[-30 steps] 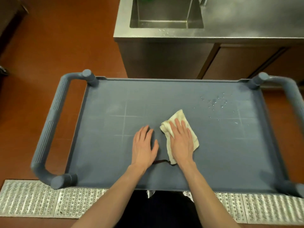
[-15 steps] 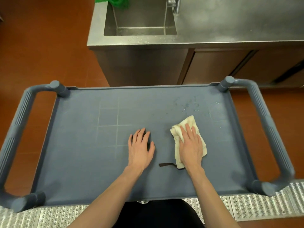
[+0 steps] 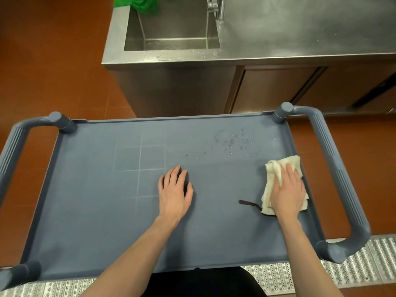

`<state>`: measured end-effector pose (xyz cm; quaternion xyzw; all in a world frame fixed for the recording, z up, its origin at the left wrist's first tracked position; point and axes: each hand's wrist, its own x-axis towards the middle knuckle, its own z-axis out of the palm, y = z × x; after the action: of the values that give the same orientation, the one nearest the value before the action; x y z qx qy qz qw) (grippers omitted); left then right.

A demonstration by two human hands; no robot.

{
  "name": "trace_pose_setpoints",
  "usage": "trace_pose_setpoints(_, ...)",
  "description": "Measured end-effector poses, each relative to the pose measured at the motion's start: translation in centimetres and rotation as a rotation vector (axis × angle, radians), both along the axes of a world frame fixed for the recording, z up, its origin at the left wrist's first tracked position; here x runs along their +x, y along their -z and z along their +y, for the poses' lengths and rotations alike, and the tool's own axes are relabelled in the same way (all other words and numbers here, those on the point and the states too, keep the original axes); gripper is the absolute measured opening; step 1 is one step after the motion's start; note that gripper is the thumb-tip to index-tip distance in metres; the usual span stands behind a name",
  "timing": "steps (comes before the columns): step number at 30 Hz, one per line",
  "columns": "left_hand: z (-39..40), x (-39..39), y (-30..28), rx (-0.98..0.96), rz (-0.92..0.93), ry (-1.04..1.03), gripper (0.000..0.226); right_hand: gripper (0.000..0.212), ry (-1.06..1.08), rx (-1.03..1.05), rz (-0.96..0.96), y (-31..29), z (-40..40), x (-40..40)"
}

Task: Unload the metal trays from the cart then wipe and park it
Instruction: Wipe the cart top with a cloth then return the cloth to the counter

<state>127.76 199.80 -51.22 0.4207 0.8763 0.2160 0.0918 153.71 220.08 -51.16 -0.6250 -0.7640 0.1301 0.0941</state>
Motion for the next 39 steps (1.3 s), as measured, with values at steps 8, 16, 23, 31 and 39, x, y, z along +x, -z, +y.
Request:
trace_pose_setpoints(8, -0.5, -0.2, 1.4, 0.022, 0.027, 0.031, 0.055, 0.042, -0.063, 0.019, 0.132, 1.2, 1.4, 0.3)
trace_pose_setpoints(16, -0.4, 0.0, 1.2, 0.016, 0.01, 0.016, 0.057, 0.036, -0.202, 0.037, 0.14, 0.6, 3.8, -2.6)
trace_pose_setpoints(23, -0.3, 0.2, 1.4, 0.004, -0.027, 0.006, 0.06, 0.034, -0.391, 0.031, 0.215, -0.1, 2.7, -6.9)
trace_pose_setpoints(31, -0.7, -0.4, 1.4, -0.048, -0.033, 0.064, 0.062, 0.038, -0.589, -0.088, 0.148, 0.0, -1.7, -12.6)
trace_pose_setpoints(39, -6.1, -6.4, 0.4, 0.01, -0.051, 0.225, 0.055, 0.031, -0.578, -0.063, 0.176, -0.3, -5.0, -17.3)
